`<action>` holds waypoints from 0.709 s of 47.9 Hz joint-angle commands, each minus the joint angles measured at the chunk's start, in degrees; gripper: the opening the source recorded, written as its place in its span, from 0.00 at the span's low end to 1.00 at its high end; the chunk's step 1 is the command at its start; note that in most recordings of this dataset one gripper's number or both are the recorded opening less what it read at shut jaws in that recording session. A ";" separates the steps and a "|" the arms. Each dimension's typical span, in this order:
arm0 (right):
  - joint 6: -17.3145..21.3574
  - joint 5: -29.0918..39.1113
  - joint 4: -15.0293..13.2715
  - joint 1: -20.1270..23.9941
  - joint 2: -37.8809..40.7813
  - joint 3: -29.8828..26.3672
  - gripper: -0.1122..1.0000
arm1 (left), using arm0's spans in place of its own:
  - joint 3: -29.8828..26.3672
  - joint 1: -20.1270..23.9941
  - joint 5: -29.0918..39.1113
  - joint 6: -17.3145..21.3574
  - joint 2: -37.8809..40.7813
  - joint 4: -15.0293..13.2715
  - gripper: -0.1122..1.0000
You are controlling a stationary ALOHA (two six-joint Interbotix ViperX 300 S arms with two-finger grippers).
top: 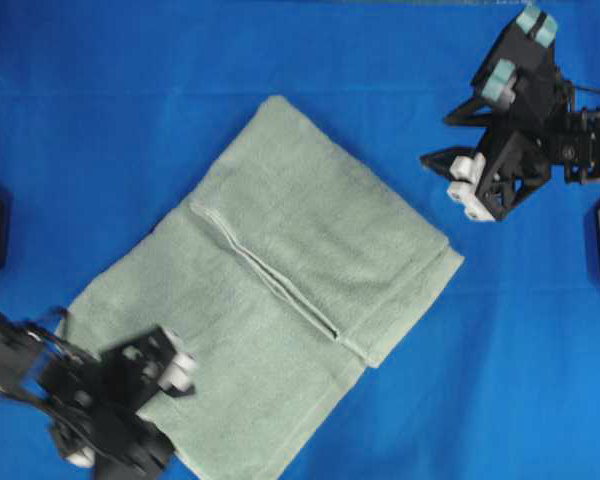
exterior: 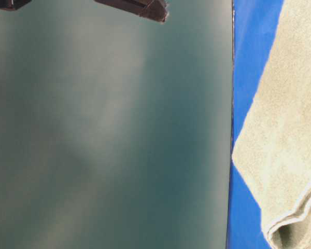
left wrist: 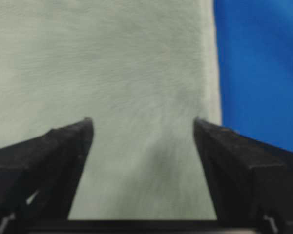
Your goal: Fold a bath towel.
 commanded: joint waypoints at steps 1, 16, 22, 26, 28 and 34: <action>-0.09 0.00 -0.26 0.09 -0.35 -0.26 0.71 | -3.52 -0.09 0.18 -0.18 3.34 -0.18 0.80; 0.09 -0.18 -0.18 0.09 -0.44 2.64 0.71 | -5.36 -0.88 1.32 -0.26 10.11 -3.69 0.80; 0.09 -0.26 -0.18 0.09 -0.44 3.25 0.71 | -5.80 -0.79 2.55 -0.18 10.28 -3.60 0.79; 0.09 -0.26 -0.26 0.09 -0.44 3.34 0.71 | -6.24 -0.53 4.48 0.09 10.46 -3.60 0.70; 0.09 -0.26 -0.35 0.09 -0.44 3.34 0.71 | -6.33 -0.53 5.27 0.18 10.46 -3.34 0.60; 0.00 -0.26 -0.97 0.09 -0.53 3.34 0.71 | -7.12 -0.53 7.91 0.44 10.02 -2.55 0.30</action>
